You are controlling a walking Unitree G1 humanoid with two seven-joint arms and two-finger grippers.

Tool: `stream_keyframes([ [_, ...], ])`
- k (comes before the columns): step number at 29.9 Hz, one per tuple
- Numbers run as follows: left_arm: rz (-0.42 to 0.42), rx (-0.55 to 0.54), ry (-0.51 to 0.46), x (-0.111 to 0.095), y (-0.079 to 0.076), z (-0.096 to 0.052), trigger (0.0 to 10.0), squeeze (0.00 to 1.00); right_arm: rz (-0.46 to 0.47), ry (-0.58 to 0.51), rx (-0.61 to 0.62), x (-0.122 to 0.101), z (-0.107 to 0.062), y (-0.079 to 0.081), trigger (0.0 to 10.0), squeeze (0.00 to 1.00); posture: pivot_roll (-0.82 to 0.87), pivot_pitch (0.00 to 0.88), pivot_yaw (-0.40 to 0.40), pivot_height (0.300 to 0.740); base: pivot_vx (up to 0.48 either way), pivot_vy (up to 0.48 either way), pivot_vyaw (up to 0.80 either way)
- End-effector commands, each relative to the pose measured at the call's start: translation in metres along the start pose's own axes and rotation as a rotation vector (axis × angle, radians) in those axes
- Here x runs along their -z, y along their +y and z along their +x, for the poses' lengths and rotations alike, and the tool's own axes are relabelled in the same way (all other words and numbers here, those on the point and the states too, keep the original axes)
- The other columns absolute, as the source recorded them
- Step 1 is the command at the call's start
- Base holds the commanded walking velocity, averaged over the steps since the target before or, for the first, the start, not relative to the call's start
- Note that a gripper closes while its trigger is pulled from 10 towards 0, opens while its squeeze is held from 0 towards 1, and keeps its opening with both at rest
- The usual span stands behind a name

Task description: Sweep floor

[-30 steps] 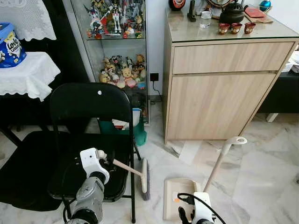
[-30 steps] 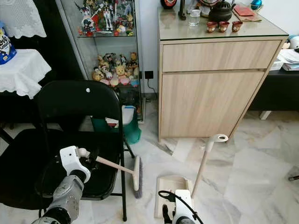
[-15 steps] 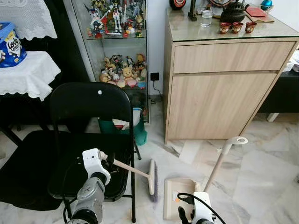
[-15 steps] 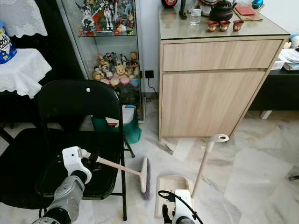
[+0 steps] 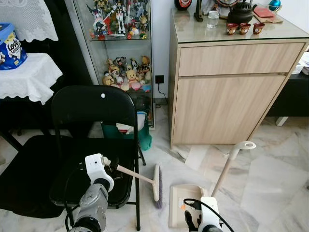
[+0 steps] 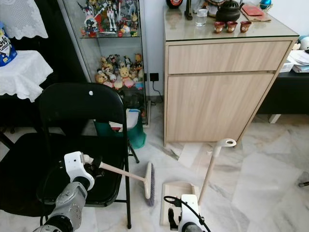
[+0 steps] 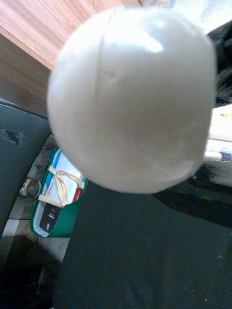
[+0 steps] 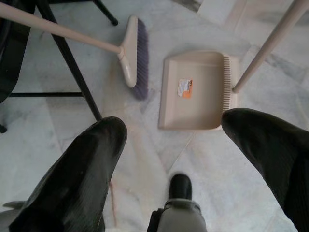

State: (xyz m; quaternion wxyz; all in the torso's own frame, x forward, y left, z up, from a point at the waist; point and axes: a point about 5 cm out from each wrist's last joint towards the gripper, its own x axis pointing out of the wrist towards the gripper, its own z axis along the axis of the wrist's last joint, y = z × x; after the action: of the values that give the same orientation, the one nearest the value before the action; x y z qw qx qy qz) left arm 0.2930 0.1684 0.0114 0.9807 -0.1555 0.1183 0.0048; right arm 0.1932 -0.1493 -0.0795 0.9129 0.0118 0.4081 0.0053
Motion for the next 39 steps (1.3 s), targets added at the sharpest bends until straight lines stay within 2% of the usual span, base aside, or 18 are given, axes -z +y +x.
stream_keyframes([
  [1, 0.031, -0.019, 0.011, 0.001, 0.007, -0.002, 10.0, 0.0, -0.037, -0.049, 0.006, -0.005, 0.0, 0.001, 10.0, 0.0, -0.16, 0.0, 0.049, 0.74, 0.0, 0.0, 0.0],
  [6, 0.035, -0.024, 0.016, 0.002, 0.008, -0.003, 10.0, 0.0, -0.022, -0.058, 0.028, -0.006, 0.0, 0.0, 10.0, 0.0, -0.16, 0.0, 0.049, 0.74, 0.0, 0.0, 0.0],
  [7, 0.036, -0.025, 0.017, 0.002, 0.008, -0.003, 10.0, 0.0, -0.009, -0.064, 0.034, -0.006, 0.0, 0.0, 10.0, 0.23, -0.16, 0.0, 0.049, 0.74, 0.0, 0.0, 0.0],
  [8, 0.037, -0.025, 0.018, 0.002, 0.009, -0.003, 10.0, 0.0, 0.0, -0.068, 0.039, -0.006, 0.0, 0.0, 10.0, 0.73, -0.17, 0.0, 0.05, 0.74, 0.0, 0.0, 0.0],
  [9, 0.037, -0.026, 0.019, 0.003, 0.009, -0.003, 10.0, 0.0, 0.013, -0.076, 0.048, -0.007, 0.0, 0.0, 10.0, 1.0, -0.17, 0.0, 0.052, 0.74, 0.0, 0.0, 0.0],
  [10, 0.037, -0.026, 0.019, 0.003, 0.009, -0.003, 10.0, 0.0, 0.013, -0.076, 0.048, -0.007, 0.0, 0.0, 10.0, 1.0, -0.17, 0.0, 0.052, 0.74, 0.0, 0.0, 0.0],
  [11, 0.039, -0.026, 0.021, 0.003, 0.009, -0.003, 10.0, 0.0, 0.013, -0.141, 0.07, -0.019, 0.0, -0.013, 10.0, 1.0, -0.17, 0.0, 0.052, 0.74, 0.0, 0.0, 0.0],
  [12, 0.04, -0.025, 0.022, 0.003, 0.009, -0.003, 10.0, 0.0, -0.002, -0.243, 0.102, -0.041, -0.001, -0.038, 10.0, 1.0, -0.17, 0.0, 0.051, 0.74, 0.0, 0.0, 0.0],
  [13, 0.04, -0.025, 0.022, 0.003, 0.009, -0.003, 10.0, 0.0, -0.002, -0.243, 0.102, -0.041, -0.001, -0.038, 10.0, 1.0, -0.17, 0.0, 0.051, 0.74, 0.0, 0.0, 0.0],
  [14, 0.04, -0.024, 0.023, 0.003, 0.009, -0.003, 10.0, 0.0, -0.008, -0.318, 0.115, -0.058, -0.004, -0.053, 10.0, 1.0, -0.17, 0.0, 0.051, 0.74, 0.0, 0.0, 0.0],
  [15, 0.041, -0.025, 0.023, 0.003, 0.009, -0.003, 10.0, 0.0, -0.002, -0.364, 0.111, -0.066, -0.007, -0.058, 10.0, 1.0, -0.17, 0.0, 0.051, 0.74, 0.0, 0.0, 0.0],
  [31, 0.044, -0.029, 0.023, 0.003, 0.012, -0.005, 10.0, 0.0, 0.026, -0.427, 0.079, -0.072, -0.009, -0.054, 10.0, 1.0, -0.16, 0.0, 0.047, 0.74, 0.0, 0.0, 0.0],
  [34, 0.05, -0.029, 0.025, 0.004, 0.013, -0.005, 10.0, 0.0, -0.014, -0.442, 0.092, -0.074, -0.01, -0.055, 10.0, 1.0, -0.16, 0.0, 0.049, 0.74, 0.0, 0.0, 0.0],
  [39, 0.05, -0.026, 0.028, 0.004, 0.013, -0.006, 10.0, 0.0, -0.005, -0.477, 0.109, -0.076, -0.012, -0.056, 10.0, 1.0, -0.16, 0.0, 0.049, 0.74, 0.0, 0.0, 0.0],
])
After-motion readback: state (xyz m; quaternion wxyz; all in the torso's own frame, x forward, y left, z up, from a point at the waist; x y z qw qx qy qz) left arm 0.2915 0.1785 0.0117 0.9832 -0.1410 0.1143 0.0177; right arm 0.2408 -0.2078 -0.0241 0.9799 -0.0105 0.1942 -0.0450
